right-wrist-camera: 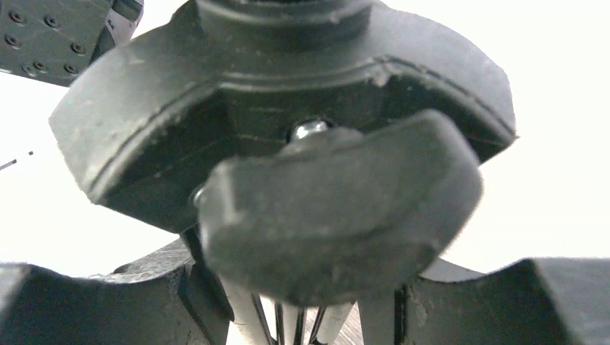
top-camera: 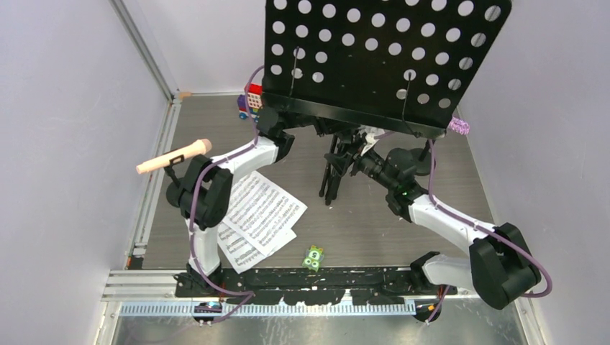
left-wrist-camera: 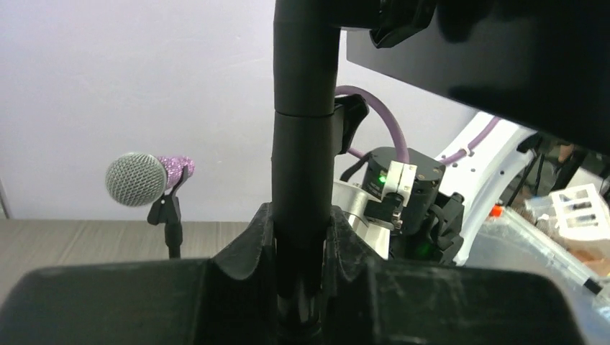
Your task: Pack up the instrument practice props
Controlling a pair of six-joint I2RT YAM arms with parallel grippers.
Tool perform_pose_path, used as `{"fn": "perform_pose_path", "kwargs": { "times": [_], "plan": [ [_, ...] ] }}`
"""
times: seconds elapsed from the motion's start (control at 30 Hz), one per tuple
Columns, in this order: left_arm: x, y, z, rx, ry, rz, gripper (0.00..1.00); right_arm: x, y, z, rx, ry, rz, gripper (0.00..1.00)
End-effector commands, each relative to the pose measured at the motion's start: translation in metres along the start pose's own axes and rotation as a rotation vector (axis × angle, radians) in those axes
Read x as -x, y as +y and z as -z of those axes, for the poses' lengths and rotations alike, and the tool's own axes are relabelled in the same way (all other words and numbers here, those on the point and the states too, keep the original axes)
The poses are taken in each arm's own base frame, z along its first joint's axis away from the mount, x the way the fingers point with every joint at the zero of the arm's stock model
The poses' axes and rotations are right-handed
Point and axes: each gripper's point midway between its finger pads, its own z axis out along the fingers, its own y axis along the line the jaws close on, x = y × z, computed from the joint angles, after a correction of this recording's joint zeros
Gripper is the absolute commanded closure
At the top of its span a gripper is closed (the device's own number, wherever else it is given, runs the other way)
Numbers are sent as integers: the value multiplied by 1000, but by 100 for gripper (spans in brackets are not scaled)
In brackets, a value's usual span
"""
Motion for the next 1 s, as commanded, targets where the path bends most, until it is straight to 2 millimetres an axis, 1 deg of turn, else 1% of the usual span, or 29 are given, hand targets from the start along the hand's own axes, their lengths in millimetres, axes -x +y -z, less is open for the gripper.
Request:
{"fn": "perform_pose_path", "kwargs": {
  "times": [0.0, 0.03, 0.13, 0.17, 0.27, 0.4, 0.5, 0.6, 0.7, 0.83, 0.97],
  "plan": [
    [37, -2, -2, 12, -104, -28, 100, 58, 7, -2, 14, -167, 79, 100],
    [36, 0, -1, 19, -101, -27, 100, 61, 5, -2, 0, -172, 76, 100],
    [36, 12, 7, 85, -96, -12, 100, 74, -2, 1, -62, -169, 38, 100],
    [38, 14, 11, 113, -106, -12, 100, 83, -3, 3, -79, -164, 30, 100],
    [43, 27, 21, 205, -126, 8, 100, 103, -9, 10, -140, -152, 1, 99],
    [44, 40, 30, 324, -116, 40, 100, 130, -6, 17, -161, -145, -28, 100],
    [42, 42, 33, 362, -91, 52, 100, 142, -2, 20, -155, -136, -64, 100],
    [39, 44, 36, 380, -87, 62, 100, 141, 3, 18, -135, -130, -114, 100],
    [32, 48, 40, 404, -88, 78, 100, 133, 3, 14, -135, -112, -163, 100],
    [14, 57, 50, 455, -70, 120, 100, 121, 4, 13, -142, -69, -254, 100],
    [-7, 68, 69, 534, -58, 151, 100, 105, 2, 14, -173, -11, -313, 99]
  ]
}}
